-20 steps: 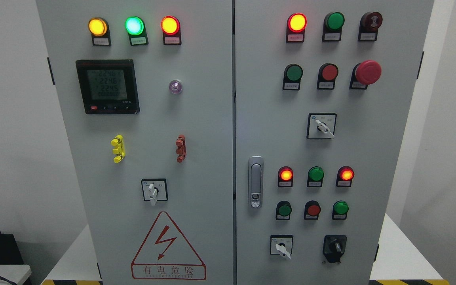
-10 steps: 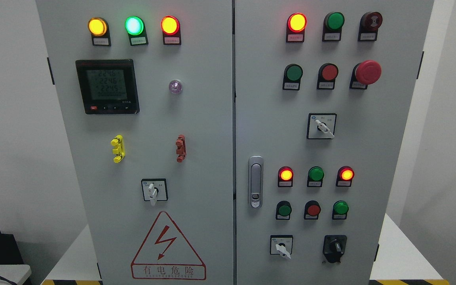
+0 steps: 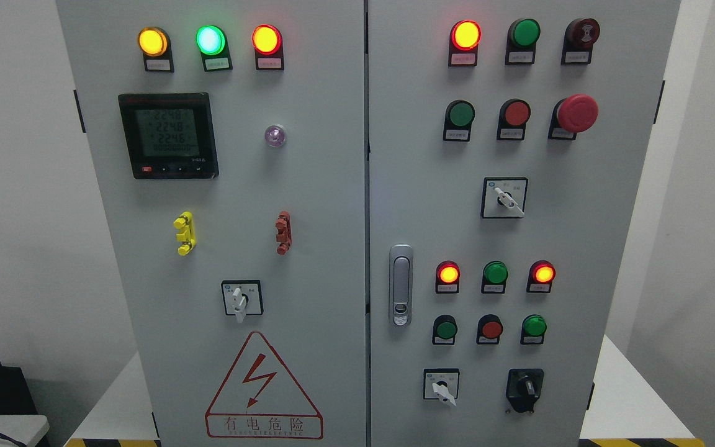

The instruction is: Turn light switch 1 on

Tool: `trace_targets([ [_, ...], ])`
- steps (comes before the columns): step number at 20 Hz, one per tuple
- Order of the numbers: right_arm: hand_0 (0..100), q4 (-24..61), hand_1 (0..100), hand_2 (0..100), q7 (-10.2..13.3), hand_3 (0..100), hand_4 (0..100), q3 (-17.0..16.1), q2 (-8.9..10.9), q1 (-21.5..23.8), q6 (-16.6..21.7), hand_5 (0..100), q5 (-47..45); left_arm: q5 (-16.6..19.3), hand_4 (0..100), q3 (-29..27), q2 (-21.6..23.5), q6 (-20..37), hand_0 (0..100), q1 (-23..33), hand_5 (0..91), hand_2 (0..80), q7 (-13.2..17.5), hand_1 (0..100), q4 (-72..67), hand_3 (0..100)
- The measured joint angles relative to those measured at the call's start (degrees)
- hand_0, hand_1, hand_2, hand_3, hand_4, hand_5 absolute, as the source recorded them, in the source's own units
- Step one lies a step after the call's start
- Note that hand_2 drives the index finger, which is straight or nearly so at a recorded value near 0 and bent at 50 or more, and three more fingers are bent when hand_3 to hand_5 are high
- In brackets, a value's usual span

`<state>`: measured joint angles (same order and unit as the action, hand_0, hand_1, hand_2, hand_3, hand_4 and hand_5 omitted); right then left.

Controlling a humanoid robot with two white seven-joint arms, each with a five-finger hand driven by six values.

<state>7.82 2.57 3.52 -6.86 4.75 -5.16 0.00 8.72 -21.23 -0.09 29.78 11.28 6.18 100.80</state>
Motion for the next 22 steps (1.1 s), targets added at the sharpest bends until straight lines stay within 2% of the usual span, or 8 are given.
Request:
trace_targets([
  [5,12,0.00,39,0,0.00,0,0,0.00,0.00,0.00,0.00,0,0.00,2.88,90,5.42,-1.02,-5.81,16,-2.06,84.4,43.8,-6.06,0,1.89,78],
  [9,12,0.00,39,0,0.00,0,0,0.00,0.00,0.00,0.00,0,0.00,3.99,90,9.64,-1.78,-10.34,17,-3.86,84.4,43.9,-9.21,0,2.89,78],
  [11,12,0.00,39,0,0.00,0,0,0.00,0.00,0.00,0.00,0,0.00,4.48,90,11.59,-2.11,-12.21,15,-4.66,84.4,43.5,-11.74,0,3.28,78],
  [16,12,0.00,39,0,0.00,0,0,0.00,0.00,0.00,0.00,0,0.00,7.11,89,15.07,-2.94,-17.73,3,-6.39,84.5,41.9,-17.95,16,3.97,77],
  [22,12,0.00,39,0,0.00,0,0,0.00,0.00,0.00,0.00,0,0.00,8.57,90,18.45,-3.65,-22.85,0,-7.81,85.4,45.3,-20.27,34,4.75,83],
])
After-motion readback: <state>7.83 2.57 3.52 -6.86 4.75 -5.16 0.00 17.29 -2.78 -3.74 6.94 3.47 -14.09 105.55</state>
